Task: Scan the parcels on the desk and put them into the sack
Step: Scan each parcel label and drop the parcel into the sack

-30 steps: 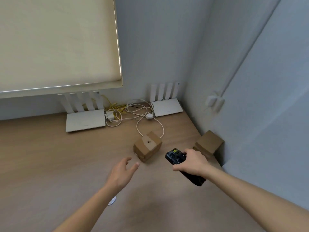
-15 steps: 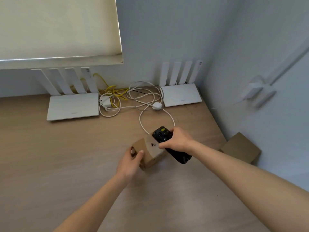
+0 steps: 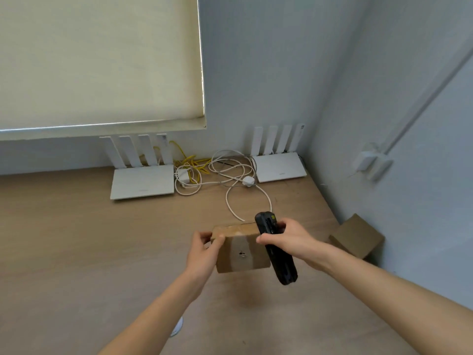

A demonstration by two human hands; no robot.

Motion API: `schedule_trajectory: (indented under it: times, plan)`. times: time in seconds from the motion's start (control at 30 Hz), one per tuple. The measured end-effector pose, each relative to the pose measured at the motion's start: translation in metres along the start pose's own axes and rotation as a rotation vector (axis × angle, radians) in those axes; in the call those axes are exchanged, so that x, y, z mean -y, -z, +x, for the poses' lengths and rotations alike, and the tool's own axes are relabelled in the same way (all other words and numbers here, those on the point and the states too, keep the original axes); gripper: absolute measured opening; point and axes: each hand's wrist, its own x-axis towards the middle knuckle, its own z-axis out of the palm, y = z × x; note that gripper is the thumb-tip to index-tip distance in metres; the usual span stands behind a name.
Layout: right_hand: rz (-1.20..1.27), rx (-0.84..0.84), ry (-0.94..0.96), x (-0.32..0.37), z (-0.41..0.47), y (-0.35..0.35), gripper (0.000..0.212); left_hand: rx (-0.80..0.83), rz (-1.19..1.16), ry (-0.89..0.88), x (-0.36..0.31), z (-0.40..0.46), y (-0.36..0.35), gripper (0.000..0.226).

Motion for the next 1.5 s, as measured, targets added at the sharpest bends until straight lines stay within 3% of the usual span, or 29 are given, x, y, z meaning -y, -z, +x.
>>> schedule_trajectory:
  times: [0.2,0.43,0.67,0.8,1.13,1.37,1.5]
  plan:
    - [0.051,-0.098,0.078,0.027,-0.113,-0.008,0.074,0.034,-0.005,-0.221,-0.032,-0.088,0.038,0.040]
    - [0.116,-0.241,0.191,0.052,-0.253,-0.027,0.063,0.181,-0.059,-0.389,-0.064,-0.203,0.090,0.054]
    - [0.152,-0.279,0.241,0.052,-0.370,-0.045,0.071,0.137,-0.072,-0.494,-0.083,-0.304,0.128,0.027]
    - [0.162,-0.309,0.256,0.039,-0.424,-0.053,0.077,0.194,-0.054,-0.544,-0.078,-0.354,0.139,0.046]
    - [0.164,-0.280,0.297,-0.018,-0.560,-0.096,0.082,0.270,-0.201,-0.505,-0.034,-0.513,0.160,0.025]
    - [0.118,-0.233,0.302,-0.056,-0.660,-0.145,0.068,0.159,-0.149,-0.535,0.010,-0.614,0.190,0.039]
    - [0.089,-0.188,0.324,-0.053,-0.697,-0.168,0.071,0.175,-0.133,-0.540,0.013,-0.657,0.221,0.042]
